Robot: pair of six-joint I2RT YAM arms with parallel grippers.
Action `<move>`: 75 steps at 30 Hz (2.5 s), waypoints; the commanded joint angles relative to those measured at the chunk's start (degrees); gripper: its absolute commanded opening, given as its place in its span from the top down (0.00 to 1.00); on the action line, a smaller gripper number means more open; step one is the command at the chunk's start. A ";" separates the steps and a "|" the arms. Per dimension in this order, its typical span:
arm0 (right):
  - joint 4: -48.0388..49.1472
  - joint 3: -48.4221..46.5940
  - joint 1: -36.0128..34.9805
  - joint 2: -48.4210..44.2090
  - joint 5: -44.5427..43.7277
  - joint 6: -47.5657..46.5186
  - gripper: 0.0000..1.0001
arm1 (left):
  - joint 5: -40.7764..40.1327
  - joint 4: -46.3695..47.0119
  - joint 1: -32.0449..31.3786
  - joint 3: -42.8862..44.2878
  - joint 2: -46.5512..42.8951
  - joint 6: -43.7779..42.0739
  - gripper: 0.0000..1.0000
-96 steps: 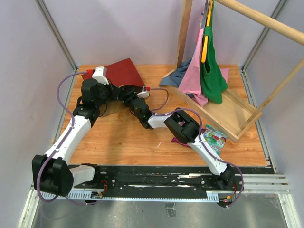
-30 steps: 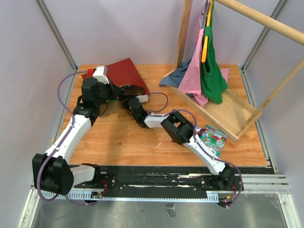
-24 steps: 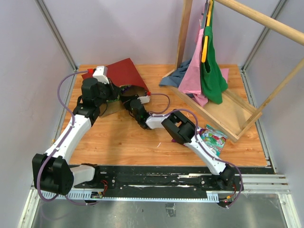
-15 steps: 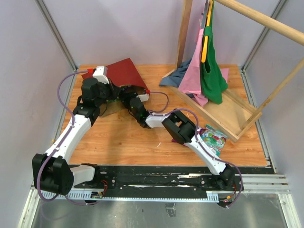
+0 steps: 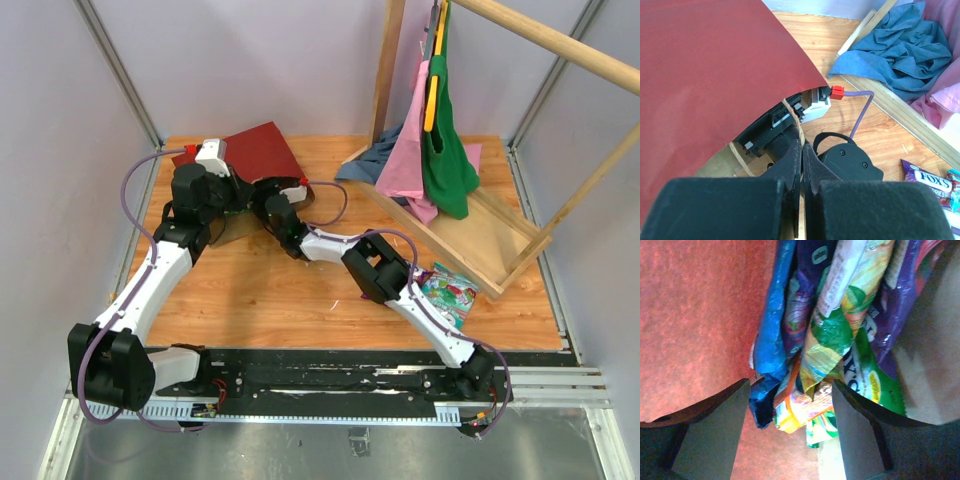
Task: Take the snacks out of the paper bag
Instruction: Take out the snack from the paper bag.
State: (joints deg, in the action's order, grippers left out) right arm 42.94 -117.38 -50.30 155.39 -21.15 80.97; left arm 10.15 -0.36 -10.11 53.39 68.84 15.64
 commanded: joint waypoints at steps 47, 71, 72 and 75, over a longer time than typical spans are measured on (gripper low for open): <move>10.99 19.47 -1.70 -7.98 -6.59 -2.60 0.99 | -4.98 -3.39 -0.13 5.48 3.58 -2.52 1.00; 30.83 63.42 -4.09 -37.31 -0.32 -24.50 0.99 | -2.07 -3.07 -0.17 3.65 -3.39 -1.90 0.99; 29.89 65.56 -4.22 -39.17 1.27 -24.81 0.99 | -1.98 -3.00 -0.15 3.53 -3.44 -1.92 0.99; 23.46 69.21 -4.52 -45.33 6.41 -26.26 0.99 | -2.57 -3.04 -0.17 3.39 -3.61 -2.14 1.00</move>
State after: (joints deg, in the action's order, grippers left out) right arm 68.20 -51.62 -53.78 117.10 -21.50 59.61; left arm 7.29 -5.32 -10.11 57.10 66.98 13.91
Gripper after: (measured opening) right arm 0.013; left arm 0.010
